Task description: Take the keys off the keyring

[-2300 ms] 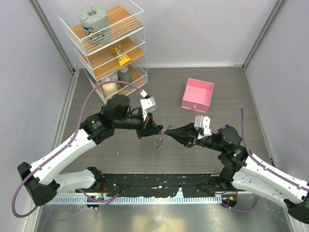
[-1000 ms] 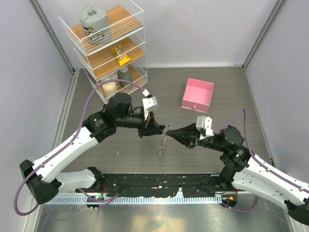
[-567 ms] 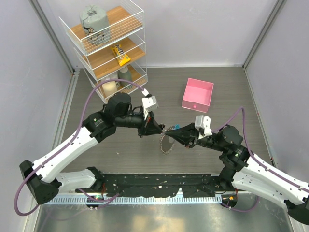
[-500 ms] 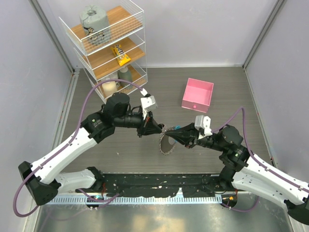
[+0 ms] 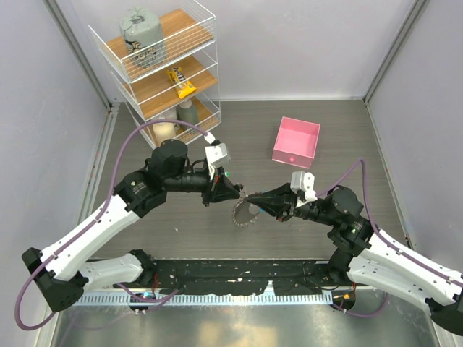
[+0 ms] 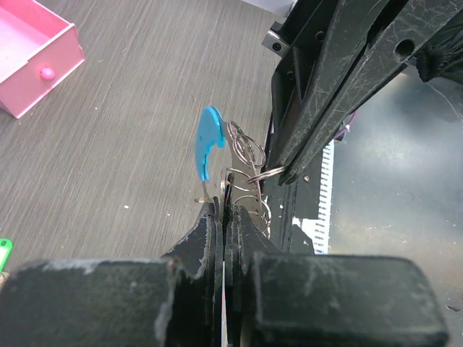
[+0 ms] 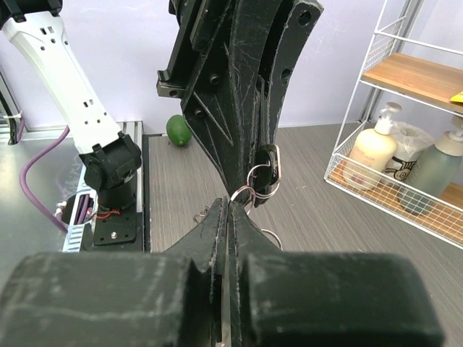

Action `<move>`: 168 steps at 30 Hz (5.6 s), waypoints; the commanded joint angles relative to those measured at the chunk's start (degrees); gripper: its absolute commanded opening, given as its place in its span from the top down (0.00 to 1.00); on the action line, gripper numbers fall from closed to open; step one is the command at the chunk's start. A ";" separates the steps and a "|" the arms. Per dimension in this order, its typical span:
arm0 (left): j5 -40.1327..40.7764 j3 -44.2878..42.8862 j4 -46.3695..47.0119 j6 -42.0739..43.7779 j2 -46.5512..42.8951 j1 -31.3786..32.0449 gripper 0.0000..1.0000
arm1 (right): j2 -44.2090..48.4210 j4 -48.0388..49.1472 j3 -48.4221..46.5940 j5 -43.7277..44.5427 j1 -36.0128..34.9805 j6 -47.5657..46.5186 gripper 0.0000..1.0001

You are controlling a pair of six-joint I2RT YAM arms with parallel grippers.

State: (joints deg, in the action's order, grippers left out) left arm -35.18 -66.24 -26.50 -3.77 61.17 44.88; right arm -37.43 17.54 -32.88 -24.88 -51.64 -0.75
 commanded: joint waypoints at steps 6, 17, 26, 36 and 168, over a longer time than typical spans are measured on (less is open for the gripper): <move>2.75 2.33 6.63 0.52 -1.93 -1.29 1.00 | 3.77 6.28 -0.08 -3.59 -0.83 1.02 0.95; -5.24 3.13 15.15 0.78 1.76 -2.17 1.00 | 0.96 6.36 -2.71 -9.21 -0.83 0.49 0.95; -11.58 4.18 19.65 0.69 3.61 -2.26 1.00 | 1.48 8.65 -1.92 -4.66 -0.83 2.16 0.95; -3.68 6.65 16.13 2.45 -2.80 -3.66 1.00 | 4.82 2.68 -1.57 3.17 -0.83 1.02 0.95; -4.81 6.21 11.74 -3.09 -1.67 -5.51 1.00 | -2.38 11.72 -0.43 3.71 -1.10 0.67 0.95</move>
State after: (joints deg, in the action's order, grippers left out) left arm -39.81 -58.78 -16.95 -6.04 58.57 40.25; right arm -40.03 24.47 -31.24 -17.76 -52.66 -1.23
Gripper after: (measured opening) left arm 0.042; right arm 0.057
